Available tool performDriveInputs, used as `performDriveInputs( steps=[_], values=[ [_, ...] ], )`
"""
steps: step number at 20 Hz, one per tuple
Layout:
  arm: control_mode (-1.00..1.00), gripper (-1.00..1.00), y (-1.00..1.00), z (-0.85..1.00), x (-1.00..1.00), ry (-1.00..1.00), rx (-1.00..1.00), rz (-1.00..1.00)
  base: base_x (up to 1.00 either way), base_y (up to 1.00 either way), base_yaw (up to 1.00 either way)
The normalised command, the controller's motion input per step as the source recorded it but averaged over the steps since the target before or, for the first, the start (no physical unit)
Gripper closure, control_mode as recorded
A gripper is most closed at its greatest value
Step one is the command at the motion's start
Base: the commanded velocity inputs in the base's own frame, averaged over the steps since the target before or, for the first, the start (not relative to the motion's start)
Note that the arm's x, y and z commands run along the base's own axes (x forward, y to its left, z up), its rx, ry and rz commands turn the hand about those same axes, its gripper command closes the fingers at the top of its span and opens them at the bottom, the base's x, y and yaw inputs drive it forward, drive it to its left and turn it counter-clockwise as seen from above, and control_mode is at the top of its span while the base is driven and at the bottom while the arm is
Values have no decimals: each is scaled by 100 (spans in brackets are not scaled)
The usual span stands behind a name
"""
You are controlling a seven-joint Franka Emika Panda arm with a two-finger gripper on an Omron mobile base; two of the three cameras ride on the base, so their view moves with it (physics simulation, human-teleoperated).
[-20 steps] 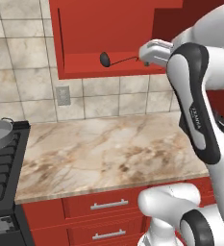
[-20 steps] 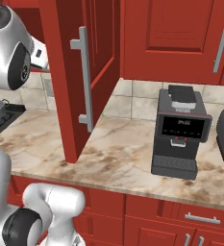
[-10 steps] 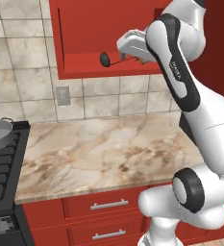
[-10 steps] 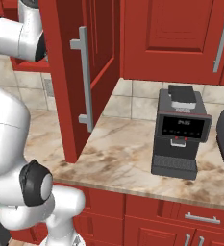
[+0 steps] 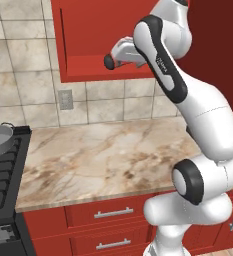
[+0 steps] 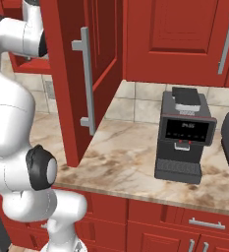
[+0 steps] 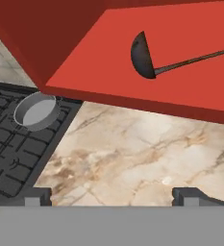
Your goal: Open the cabinet and move the ladle to the pot. Then close the cabinet.
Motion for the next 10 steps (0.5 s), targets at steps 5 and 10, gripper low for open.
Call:
performDriveInputs(
  steps=[5,10],
  values=[
    [-100,-100,5,-14,50,-2,-4,0,0,0,0],
    [-100,-100,2,-4,48,-7,-2,0,0,0,0]
  ],
)
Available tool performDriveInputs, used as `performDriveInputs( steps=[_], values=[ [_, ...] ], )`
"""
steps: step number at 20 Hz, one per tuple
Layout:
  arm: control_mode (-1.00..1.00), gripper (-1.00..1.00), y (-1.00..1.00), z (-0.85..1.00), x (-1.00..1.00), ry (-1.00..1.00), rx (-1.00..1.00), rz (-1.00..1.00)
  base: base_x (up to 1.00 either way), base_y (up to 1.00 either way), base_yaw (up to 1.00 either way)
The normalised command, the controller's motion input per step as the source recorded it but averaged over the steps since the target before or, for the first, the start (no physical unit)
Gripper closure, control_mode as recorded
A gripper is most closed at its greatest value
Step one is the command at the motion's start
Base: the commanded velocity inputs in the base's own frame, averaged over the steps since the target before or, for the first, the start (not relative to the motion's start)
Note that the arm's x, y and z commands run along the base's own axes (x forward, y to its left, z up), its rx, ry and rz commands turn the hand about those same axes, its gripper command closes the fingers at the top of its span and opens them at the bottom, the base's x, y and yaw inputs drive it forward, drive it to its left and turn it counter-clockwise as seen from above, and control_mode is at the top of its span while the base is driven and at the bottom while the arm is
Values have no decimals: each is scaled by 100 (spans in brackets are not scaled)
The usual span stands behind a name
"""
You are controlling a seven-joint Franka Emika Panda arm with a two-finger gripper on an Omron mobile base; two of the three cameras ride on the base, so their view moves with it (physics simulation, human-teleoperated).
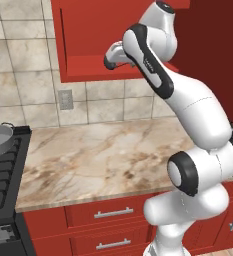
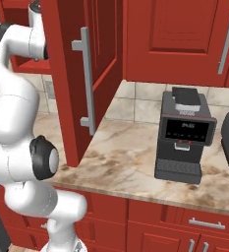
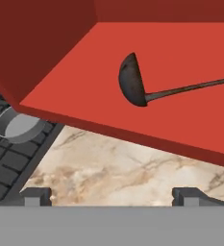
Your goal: Open the cabinet and move the ladle to the pot. Then close the cabinet.
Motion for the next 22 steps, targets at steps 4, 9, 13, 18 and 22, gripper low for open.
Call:
performDriveInputs(
  steps=[4,9,13,18,22],
  values=[
    [-100,-100,1,0,45,-7,-2,0,0,0,0],
    [-100,-100,5,-2,37,-6,-1,0,0,0,0],
    [-100,-100,7,-10,39,-5,0,0,0,0,0],
    [-100,-100,5,-8,37,-3,0,0,0,0,0],
    [-100,-100,0,-2,39,-1,0,0,0,0,0]
  ],
)
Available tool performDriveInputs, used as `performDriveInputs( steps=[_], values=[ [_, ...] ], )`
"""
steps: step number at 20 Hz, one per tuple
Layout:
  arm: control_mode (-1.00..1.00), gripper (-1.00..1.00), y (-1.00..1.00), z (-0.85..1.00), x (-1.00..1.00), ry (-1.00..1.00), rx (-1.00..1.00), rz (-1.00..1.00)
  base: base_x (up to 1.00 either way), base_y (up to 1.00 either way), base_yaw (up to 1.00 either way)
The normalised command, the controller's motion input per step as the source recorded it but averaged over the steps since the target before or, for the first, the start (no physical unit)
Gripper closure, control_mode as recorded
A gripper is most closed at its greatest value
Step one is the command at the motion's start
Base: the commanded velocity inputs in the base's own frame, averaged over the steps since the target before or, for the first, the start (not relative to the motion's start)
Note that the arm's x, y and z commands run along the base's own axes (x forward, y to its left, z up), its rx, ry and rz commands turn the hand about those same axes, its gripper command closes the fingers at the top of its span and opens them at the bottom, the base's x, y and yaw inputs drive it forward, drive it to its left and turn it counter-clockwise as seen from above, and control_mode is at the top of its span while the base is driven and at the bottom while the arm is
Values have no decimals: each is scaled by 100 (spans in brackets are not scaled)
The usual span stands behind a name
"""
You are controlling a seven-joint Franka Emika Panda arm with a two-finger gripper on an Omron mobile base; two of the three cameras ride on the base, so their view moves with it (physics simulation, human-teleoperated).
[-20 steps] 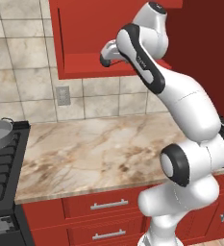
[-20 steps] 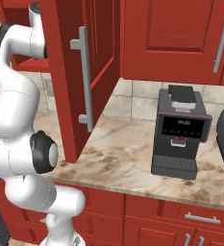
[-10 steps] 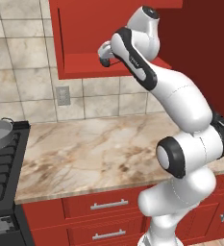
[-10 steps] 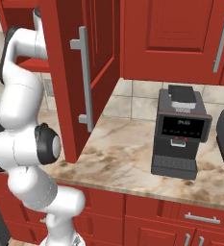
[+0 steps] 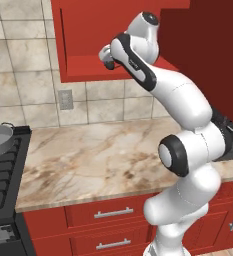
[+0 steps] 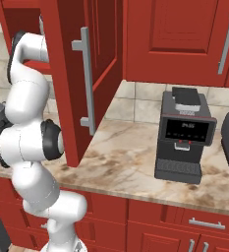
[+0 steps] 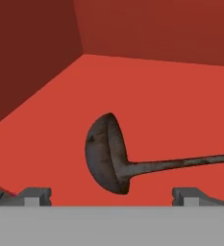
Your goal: Open the cabinet and move the ladle to the pot. Then close the cabinet.
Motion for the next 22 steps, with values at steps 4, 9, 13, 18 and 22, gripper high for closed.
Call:
performDriveInputs(
  steps=[4,9,13,18,22],
  values=[
    [-100,-100,0,-2,45,0,0,0,0,0,0],
    [-100,-100,3,-3,30,0,0,0,0,0,0],
    [-100,-100,15,-5,2,0,0,0,0,0,0],
    [-100,-100,21,-13,0,0,0,0,0,0,0],
    [-100,100,20,-21,10,0,0,0,0,0,0]
  ],
)
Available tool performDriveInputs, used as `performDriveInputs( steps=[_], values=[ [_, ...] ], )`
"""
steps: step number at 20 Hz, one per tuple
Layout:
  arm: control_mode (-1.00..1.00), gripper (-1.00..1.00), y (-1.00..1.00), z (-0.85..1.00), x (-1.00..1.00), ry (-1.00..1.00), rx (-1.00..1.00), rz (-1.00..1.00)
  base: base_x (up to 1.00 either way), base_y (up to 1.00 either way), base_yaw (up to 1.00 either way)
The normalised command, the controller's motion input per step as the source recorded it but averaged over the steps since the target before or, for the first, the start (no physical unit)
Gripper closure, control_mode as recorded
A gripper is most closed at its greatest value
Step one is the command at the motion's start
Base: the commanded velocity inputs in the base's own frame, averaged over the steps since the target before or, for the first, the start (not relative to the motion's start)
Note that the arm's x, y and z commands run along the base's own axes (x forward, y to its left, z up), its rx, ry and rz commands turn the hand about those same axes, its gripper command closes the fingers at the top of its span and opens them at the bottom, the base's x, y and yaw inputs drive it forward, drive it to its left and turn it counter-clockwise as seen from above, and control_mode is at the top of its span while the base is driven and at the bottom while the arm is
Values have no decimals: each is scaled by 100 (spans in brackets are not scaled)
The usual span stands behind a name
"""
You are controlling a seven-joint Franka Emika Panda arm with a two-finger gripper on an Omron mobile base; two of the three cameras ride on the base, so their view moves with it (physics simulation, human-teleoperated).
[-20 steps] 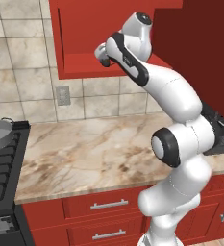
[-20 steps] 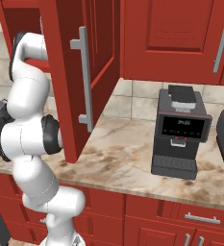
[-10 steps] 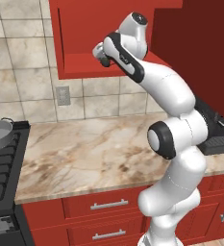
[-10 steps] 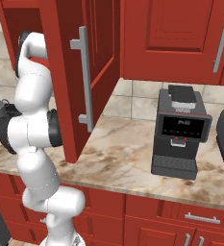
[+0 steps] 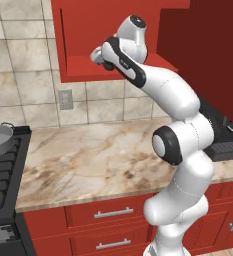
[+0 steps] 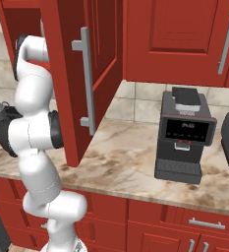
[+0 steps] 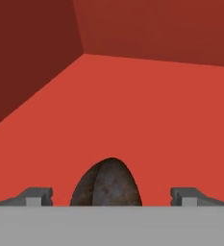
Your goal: Open the cabinet and move the ladle to the pot. Then close the cabinet.
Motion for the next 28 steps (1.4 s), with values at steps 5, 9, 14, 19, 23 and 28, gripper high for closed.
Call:
performDriveInputs(
  steps=[5,9,14,19,23,28],
  values=[
    [-100,100,4,-12,5,0,0,0,0,0,0],
    [-100,100,0,0,-5,0,0,0,0,0,0],
    [-100,100,0,0,-40,-1,0,0,0,0,0],
    [-100,100,1,0,-92,-7,0,0,0,0,0],
    [-100,100,3,0,-100,-16,0,0,0,0,0],
    [-100,100,2,26,-100,-10,0,-1,0,0,0]
  ],
)
